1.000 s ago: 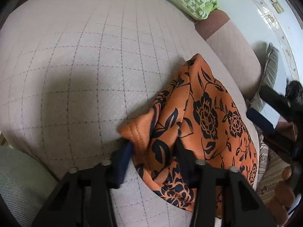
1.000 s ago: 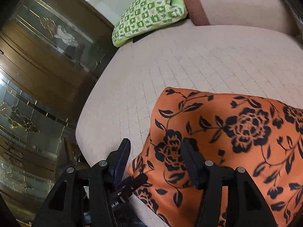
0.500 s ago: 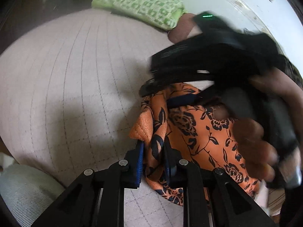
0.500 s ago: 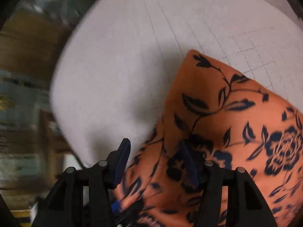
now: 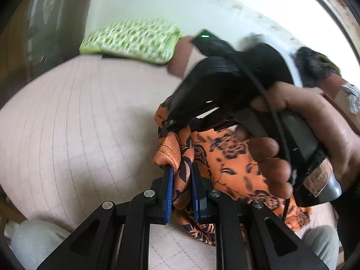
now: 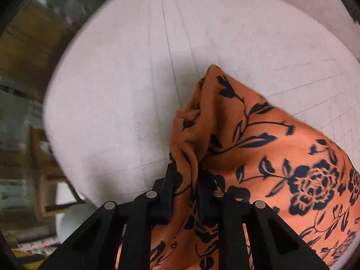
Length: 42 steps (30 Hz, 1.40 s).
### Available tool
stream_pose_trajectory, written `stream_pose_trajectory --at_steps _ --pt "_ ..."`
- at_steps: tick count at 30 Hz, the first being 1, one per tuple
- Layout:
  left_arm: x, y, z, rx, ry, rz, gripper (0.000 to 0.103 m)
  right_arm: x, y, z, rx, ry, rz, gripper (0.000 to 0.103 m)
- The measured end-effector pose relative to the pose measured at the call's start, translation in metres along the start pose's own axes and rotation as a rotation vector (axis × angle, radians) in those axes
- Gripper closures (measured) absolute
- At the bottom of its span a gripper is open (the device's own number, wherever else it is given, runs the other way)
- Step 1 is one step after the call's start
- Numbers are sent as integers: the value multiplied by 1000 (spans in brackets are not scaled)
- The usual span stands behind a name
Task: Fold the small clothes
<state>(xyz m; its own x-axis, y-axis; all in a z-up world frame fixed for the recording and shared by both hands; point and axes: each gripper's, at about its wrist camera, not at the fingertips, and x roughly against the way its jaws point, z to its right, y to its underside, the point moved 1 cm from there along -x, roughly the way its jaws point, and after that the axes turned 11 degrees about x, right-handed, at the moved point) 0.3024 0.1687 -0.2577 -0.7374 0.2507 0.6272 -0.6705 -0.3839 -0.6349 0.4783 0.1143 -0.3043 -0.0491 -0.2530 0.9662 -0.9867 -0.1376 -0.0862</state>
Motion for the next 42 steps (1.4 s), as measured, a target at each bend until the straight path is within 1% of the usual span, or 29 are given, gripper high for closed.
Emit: stream_pose_trajectory --at_steps 2,5,7,9,10,13,14,16,18,21,22,24,25,26,27,30,31,33,34,35,36,38,39,40,42 --pt "16 4 16 -42 43 19 90 35 17 13 -35 -69 106 88" --pt "41 14 50 -122 112 29 91 95 56 37 -85 -158 289 89" --pt "54 25 82 -190 149 36 91 134 94 61 -129 -222 410 89" --pt "62 34 106 -241 182 30 91 158 119 82 -161 -247 485 89" --pt "64 44 125 -284 195 31 91 172 138 95 -182 -253 528 89" --pt "62 64 156 -374 215 17 91 196 185 141 -260 -284 616 89" --pt "63 69 164 -403 223 3 91 205 188 160 -287 -301 633 89" --pt "52 84 185 -446 233 -32 91 207 210 197 -354 -348 674 90" --pt "41 92 198 -485 230 -59 91 194 227 223 -403 -392 708 90" --pt "24 107 219 -541 216 -103 91 179 244 251 -460 -428 734 90" --pt "21 108 225 -553 213 -111 91 175 251 261 -475 -442 748 90" --pt "17 117 232 -581 204 -133 91 165 260 272 -497 -471 779 90" --pt "16 117 236 -589 199 -138 91 160 266 279 -510 -490 792 90" --pt "1 106 236 -596 196 -142 91 156 269 282 -524 -499 799 90" --pt "0 102 242 -602 197 -146 91 154 273 284 -538 -502 802 90" --pt "0 95 254 -602 208 -148 91 159 271 286 -520 -477 818 91" --pt "-9 89 256 -604 211 -148 91 162 272 289 -518 -478 825 91" --pt "-16 90 261 -613 209 -154 91 165 278 289 -521 -472 826 91" --pt "-23 92 263 -614 202 -168 91 163 278 294 -529 -432 803 91" --pt "-36 96 264 -608 195 -198 91 159 279 297 -540 -409 790 91" --pt "-46 99 264 -597 194 -231 91 154 281 300 -562 -396 773 91" --pt "-69 103 267 -594 185 -271 91 144 286 312 -608 -361 727 91" --pt "-77 107 268 -593 182 -292 90 136 288 319 -639 -341 695 91" --pt "-89 113 266 -588 175 -334 90 130 289 324 -664 -328 664 90" --pt "-106 119 262 -565 163 -405 88 115 288 332 -702 -259 574 87"
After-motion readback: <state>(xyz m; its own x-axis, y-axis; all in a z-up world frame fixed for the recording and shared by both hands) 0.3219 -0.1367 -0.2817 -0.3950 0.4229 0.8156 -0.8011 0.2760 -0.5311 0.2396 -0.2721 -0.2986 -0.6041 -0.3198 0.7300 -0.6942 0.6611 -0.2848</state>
